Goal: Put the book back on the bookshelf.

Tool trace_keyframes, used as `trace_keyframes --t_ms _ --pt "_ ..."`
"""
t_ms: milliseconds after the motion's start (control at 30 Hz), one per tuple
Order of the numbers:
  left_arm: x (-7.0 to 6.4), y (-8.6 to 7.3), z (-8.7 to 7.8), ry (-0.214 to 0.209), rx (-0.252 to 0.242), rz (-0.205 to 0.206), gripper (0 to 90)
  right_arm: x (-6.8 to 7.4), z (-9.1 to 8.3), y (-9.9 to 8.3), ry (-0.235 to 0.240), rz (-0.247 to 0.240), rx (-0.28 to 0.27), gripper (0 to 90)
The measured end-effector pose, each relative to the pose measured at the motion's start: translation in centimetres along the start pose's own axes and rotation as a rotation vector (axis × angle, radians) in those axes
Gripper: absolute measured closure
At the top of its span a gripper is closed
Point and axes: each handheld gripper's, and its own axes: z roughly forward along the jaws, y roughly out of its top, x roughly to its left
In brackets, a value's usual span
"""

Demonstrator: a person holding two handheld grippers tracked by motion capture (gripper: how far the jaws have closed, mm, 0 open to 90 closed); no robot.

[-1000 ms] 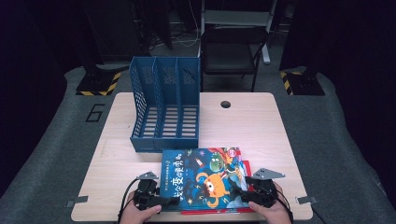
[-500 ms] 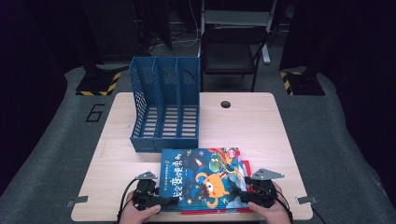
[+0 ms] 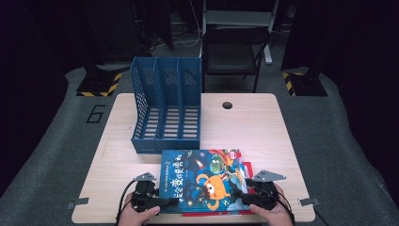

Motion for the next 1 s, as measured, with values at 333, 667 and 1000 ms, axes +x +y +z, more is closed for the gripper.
trace_keyframes --t_ms 333,667,1000 --pt "0.2 0.2 -0.9 0.007 -0.032 -0.008 24.7 0.3 0.2 0.0 0.03 -0.01 0.002 33.7" --pt "0.3 0.4 -1.4 0.0 -0.033 -0.017 28.2 0.4 0.3 0.1 0.038 -0.006 0.001 33.2" --pt "0.5 0.7 -2.2 -0.006 -0.064 -0.031 33.4 0.4 0.4 0.1 0.058 -0.01 -0.003 32.4"
